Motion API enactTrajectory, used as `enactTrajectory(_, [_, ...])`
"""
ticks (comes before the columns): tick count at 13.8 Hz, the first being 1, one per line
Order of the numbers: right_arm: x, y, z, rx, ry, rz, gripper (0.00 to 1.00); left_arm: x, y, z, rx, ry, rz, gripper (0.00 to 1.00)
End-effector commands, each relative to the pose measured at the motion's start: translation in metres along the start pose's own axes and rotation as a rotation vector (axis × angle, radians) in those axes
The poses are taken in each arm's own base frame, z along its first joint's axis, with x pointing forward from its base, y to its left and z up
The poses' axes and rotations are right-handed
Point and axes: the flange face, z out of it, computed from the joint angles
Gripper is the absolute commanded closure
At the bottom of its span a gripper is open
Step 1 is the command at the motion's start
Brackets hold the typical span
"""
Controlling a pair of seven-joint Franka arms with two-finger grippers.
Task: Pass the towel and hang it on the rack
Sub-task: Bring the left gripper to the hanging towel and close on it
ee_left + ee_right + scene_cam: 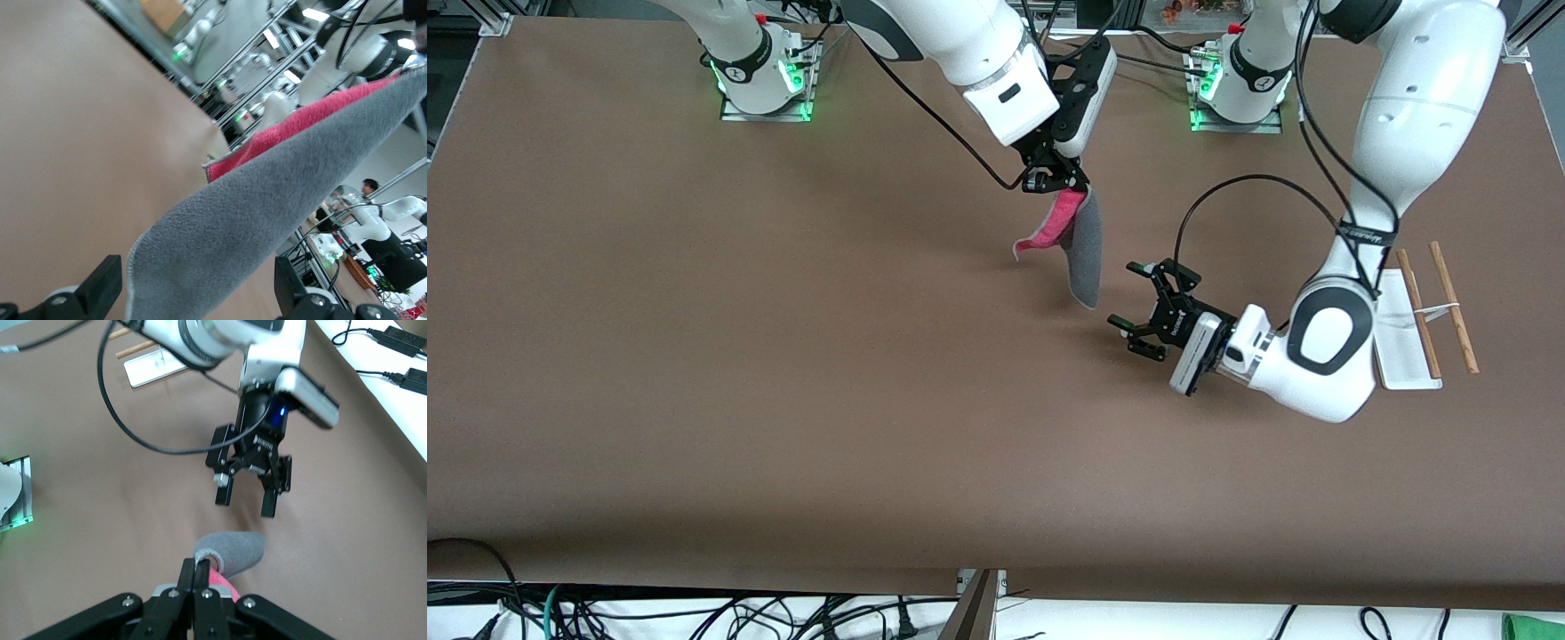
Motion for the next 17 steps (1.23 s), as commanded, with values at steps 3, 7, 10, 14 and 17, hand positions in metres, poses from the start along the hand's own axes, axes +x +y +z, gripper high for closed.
enactTrajectory(3, [0.004,0.0,-0.001,-0.001,0.013,0.001,1.0,-0.016,-0.028,0.027,-0.067,0.089,0.074,0.0])
enactTrajectory(7, [0.004,-0.001,0.0,-0.021,0.005,-0.019,1.0,-0.04,-0.042,0.056,-0.144,0.113,0.071,0.21])
enactTrajectory(10, [0.004,-0.002,0.0,-0.02,0.005,-0.019,1.0,-0.045,-0.043,0.058,-0.167,0.119,0.078,0.97])
enactTrajectory(14, [0.004,-0.002,0.0,-0.019,0.005,-0.015,1.0,-0.044,-0.042,0.052,-0.168,0.128,0.088,1.0])
enactTrajectory(17, [0.004,-0.002,0.001,-0.017,0.003,-0.008,1.0,-0.042,-0.037,0.051,-0.192,0.137,0.092,1.0])
